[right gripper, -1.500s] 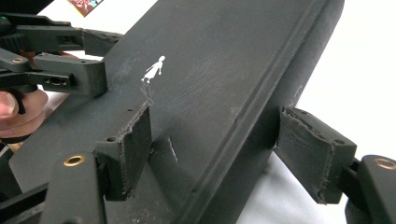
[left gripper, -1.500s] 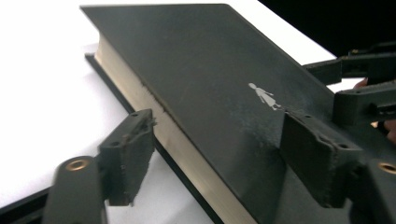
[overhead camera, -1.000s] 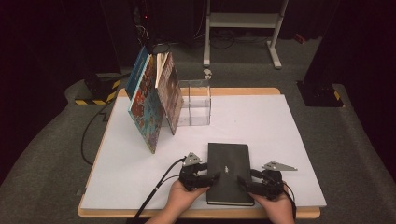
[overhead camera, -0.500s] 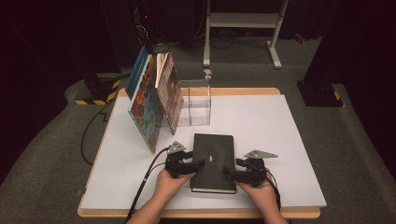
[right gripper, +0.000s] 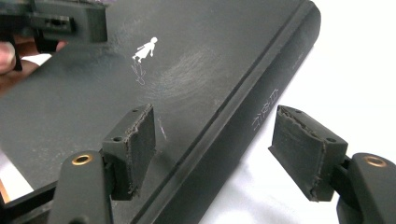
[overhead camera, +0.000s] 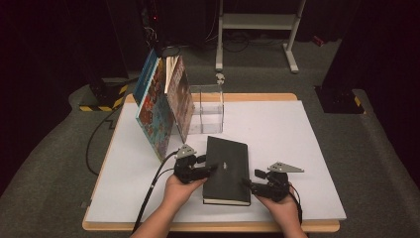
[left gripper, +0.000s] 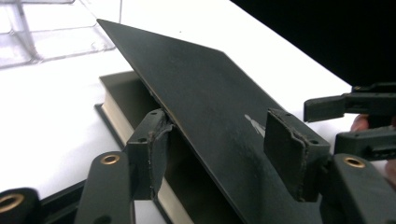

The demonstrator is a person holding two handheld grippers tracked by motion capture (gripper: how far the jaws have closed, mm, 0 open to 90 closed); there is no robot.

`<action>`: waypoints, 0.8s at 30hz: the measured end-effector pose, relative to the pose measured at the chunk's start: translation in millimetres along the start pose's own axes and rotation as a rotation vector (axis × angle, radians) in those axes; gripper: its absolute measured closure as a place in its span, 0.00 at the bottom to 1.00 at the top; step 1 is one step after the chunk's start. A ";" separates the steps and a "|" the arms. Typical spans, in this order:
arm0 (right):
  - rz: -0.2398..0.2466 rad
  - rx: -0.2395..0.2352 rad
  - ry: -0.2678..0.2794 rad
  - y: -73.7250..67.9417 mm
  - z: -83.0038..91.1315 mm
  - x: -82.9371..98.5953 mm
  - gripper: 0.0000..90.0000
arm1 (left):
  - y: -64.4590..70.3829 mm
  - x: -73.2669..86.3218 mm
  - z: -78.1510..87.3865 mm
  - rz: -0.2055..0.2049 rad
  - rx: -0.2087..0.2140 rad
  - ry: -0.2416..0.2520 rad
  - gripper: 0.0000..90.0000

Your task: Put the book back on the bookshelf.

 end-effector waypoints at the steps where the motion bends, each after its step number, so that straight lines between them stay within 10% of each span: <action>1: -0.003 -0.002 0.001 -0.1 0.2 -0.1 0.33 | 0.1 -2.0 -0.9 0.006 0.005 0.005 0.48; 10: -0.001 -0.008 -0.001 0.4 -1.7 1.3 0.33 | -2.1 2.2 -11.6 -0.040 0.045 -0.061 0.52; 24: -0.043 -0.044 -0.022 6.2 -13.9 -7.8 0.25 | 2.7 1.6 5.4 -0.128 0.127 0.090 0.67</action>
Point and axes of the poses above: each handheld gripper's, and its own axes: z roughly backward along the jaws, x roughly out of its underside, y roughly to its right, the point moved 5 cm from there along -z, roughly forward along the jaws, and after that the axes turned 12 degrees about -x, right-handed, at the moved point
